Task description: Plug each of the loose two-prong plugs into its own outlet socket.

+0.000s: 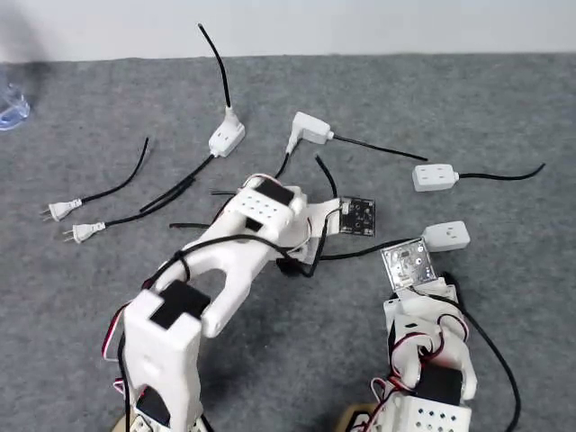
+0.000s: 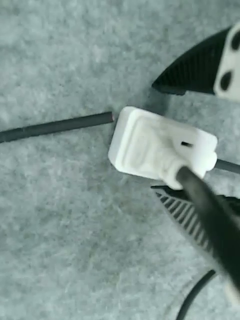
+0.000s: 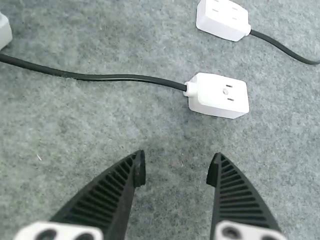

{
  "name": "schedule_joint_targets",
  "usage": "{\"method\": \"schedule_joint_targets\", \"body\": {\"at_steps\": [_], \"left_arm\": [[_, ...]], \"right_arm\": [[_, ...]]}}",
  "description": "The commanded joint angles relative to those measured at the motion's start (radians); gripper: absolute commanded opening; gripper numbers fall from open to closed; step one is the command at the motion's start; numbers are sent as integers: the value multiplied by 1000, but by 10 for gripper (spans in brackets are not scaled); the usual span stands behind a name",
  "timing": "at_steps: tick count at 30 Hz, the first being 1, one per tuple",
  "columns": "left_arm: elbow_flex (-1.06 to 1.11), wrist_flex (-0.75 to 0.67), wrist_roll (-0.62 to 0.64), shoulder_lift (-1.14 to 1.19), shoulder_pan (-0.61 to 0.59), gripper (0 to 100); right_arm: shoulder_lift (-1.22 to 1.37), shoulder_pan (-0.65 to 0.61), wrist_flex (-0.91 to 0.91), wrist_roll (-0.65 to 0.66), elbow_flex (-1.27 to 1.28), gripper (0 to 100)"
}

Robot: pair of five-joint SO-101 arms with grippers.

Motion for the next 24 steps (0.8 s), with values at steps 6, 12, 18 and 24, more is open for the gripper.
{"method": "schedule_joint_targets", "body": {"at_steps": [6, 12, 18, 24], "left_arm": [[-291, 219, -28, 155, 3, 4], [-343, 345, -95, 178, 2, 12], [-374, 440, -74, 9, -77, 12], [-374, 416, 58, -196, -221, 12]], "right_arm": [[-12, -8, -16, -5, 17, 197], [-12, -8, -18, -5, 17, 197], [-12, -8, -18, -5, 17, 197], [-12, -8, -18, -5, 17, 197]]}}
